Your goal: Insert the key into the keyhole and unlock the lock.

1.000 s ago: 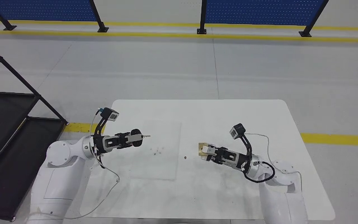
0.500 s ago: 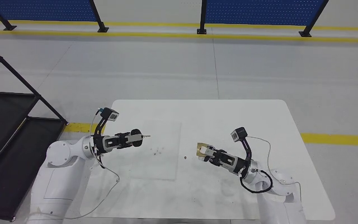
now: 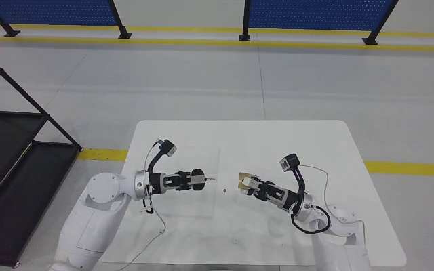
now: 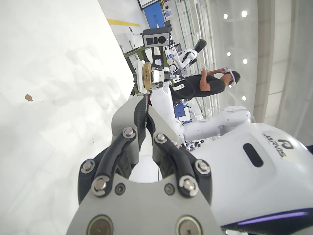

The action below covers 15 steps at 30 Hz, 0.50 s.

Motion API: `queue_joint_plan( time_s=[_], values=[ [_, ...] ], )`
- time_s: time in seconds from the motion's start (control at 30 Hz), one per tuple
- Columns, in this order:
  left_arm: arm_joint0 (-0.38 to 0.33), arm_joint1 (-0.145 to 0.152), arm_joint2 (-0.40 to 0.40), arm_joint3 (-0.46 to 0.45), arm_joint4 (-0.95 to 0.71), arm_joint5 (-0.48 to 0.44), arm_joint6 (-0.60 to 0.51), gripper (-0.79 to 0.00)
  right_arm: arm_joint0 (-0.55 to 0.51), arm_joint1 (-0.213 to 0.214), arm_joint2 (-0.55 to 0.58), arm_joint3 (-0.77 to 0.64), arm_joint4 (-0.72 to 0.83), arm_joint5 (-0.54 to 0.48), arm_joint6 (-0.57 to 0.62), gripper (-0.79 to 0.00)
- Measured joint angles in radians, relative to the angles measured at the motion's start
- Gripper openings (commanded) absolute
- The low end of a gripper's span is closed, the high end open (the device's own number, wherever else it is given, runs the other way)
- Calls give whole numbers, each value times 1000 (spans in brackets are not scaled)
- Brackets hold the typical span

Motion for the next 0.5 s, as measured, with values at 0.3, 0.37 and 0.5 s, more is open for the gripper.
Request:
queue_joint_plan(
  time_s=[0.3, 0.37, 0.5],
  values=[
    [-26, -6, 85, -22, 37, 26, 84, -785, 0, 0, 0, 0, 0, 0, 0, -785],
    [-33, -6, 97, -18, 32, 26, 84, -785, 0, 0, 0, 0, 0, 0, 0, -785],
    [-48, -6, 114, -4, 10, 22, 65, -785, 0, 0, 0, 0, 0, 0, 0, -785]
  ],
)
